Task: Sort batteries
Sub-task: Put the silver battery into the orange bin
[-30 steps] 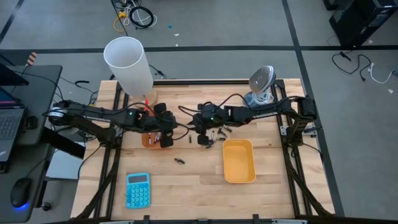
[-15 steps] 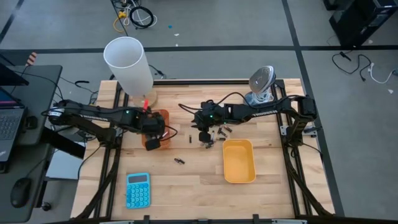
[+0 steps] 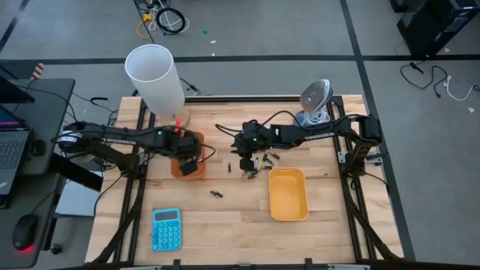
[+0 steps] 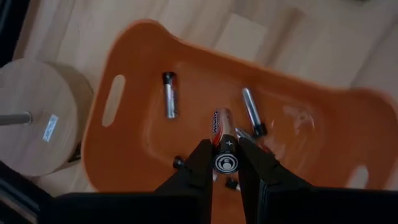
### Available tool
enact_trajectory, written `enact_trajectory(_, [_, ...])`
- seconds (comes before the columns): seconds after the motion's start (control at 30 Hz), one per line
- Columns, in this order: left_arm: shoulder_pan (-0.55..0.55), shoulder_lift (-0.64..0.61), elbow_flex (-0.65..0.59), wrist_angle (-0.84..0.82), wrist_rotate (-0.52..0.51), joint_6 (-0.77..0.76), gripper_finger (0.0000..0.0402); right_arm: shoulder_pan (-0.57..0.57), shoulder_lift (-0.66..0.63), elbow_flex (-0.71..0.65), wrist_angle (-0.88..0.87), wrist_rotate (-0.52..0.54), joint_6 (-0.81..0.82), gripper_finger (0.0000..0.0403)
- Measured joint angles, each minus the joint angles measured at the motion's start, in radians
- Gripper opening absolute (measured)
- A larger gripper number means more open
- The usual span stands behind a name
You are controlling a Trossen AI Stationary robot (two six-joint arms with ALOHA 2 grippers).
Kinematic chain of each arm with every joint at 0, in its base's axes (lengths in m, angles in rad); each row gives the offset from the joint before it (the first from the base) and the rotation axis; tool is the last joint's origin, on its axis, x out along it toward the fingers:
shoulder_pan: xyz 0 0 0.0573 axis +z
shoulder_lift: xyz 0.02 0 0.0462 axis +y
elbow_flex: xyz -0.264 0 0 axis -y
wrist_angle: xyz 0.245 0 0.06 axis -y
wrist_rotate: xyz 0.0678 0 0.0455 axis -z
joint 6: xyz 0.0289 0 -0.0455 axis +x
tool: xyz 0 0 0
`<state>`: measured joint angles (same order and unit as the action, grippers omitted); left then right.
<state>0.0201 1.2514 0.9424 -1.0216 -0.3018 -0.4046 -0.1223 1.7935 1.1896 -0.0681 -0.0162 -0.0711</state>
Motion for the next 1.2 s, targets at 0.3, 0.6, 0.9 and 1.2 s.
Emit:
enact_trajectory(0.3, [0.070,0.015,0.000,0.030,0.026,0.008,0.0042,0.000,0.000,0.000,0.000,0.000,0.000,0.0091])
enact_trajectory(0.6, [0.085,0.112,0.000,0.034,0.042,0.046,0.0042,0.000,0.000,0.000,-0.001,0.000,-0.002,0.0090])
enact_trajectory(0.9, [0.085,0.179,0.000,0.033,0.070,0.060,0.0043,0.000,0.000,0.000,-0.003,0.000,-0.003,0.0090])
enact_trajectory(1.2, [0.085,0.227,0.000,0.034,0.096,0.058,0.0043,0.000,0.000,0.000,-0.002,0.000,-0.002,0.0090])
